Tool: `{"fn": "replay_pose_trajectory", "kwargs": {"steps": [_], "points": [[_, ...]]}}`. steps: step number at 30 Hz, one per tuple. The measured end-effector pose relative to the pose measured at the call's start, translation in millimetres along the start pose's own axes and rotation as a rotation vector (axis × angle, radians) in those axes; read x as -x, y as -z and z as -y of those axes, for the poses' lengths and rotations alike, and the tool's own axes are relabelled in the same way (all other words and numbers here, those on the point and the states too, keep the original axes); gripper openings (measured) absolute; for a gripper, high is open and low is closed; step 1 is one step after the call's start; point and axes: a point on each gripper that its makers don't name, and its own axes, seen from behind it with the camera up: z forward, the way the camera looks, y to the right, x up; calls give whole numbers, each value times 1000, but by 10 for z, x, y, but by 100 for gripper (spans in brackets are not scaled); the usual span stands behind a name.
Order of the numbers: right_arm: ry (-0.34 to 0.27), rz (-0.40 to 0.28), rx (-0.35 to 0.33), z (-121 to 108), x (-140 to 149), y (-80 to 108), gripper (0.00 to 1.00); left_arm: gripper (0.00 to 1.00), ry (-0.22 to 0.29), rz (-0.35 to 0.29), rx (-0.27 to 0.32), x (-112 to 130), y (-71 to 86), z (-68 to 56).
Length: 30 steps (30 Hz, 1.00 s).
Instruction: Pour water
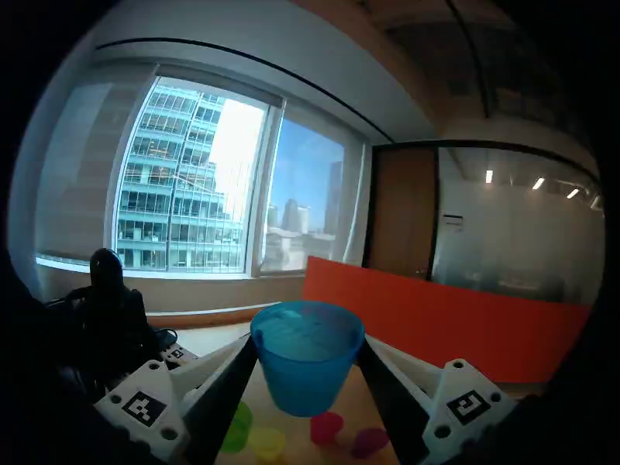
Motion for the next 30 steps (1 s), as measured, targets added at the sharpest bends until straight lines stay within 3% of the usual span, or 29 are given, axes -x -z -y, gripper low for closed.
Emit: {"fn": "replay_pose_trajectory", "kwargs": {"steps": [17, 30], "points": [[8, -1, 18, -78, -1, 68, 89, 85, 0, 6, 3, -1, 29, -2], [-3, 12, 53, -268, 100, 280, 89, 85, 6, 18, 2, 60, 80, 7]]}}
